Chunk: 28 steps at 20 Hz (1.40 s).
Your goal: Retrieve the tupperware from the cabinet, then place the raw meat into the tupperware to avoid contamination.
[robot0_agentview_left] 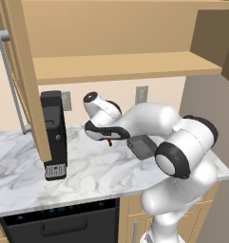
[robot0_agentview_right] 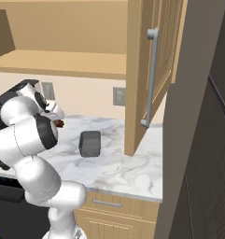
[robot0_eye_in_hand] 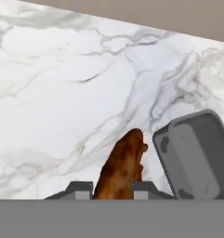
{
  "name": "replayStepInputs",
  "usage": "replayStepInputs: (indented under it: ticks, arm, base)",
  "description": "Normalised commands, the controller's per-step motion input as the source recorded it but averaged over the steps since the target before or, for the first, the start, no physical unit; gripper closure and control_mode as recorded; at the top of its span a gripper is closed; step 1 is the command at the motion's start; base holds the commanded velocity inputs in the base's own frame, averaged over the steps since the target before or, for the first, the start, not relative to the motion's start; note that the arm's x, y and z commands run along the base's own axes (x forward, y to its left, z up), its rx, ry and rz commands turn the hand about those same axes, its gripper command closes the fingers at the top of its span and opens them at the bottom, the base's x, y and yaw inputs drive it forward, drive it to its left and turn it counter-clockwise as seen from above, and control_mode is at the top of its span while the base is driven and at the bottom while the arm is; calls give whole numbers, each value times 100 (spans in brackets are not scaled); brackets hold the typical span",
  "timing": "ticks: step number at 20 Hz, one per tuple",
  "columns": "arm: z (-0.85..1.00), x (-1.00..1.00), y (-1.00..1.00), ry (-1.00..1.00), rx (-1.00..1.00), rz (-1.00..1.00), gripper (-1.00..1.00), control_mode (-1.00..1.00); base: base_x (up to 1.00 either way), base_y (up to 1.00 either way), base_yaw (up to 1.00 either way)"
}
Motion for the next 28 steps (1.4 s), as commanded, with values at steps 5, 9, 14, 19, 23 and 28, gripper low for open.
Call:
replayStepInputs:
  ticks: [5, 9, 14, 19, 23, 28]
  arm:
    - [13, -27, -20, -30, -4, 0, 100, -100]
    - [37, -25, -26, -23, -3, 1, 100, -100]
    - [46, -15, -36, -14, -1, 4, 100, -100]
    - [32, -10, -37, 3, 1, 5, 100, -100]
    - [22, -3, -31, 16, 1, 4, 100, -100]
    - [11, -17, -29, 8, 0, 4, 100, -100]
  base:
    - [0, 0, 0]
    - [0, 0, 0]
    - [0, 0, 0]
    - [0, 0, 0]
    - [0, 0, 0]
    - [0, 0, 0]
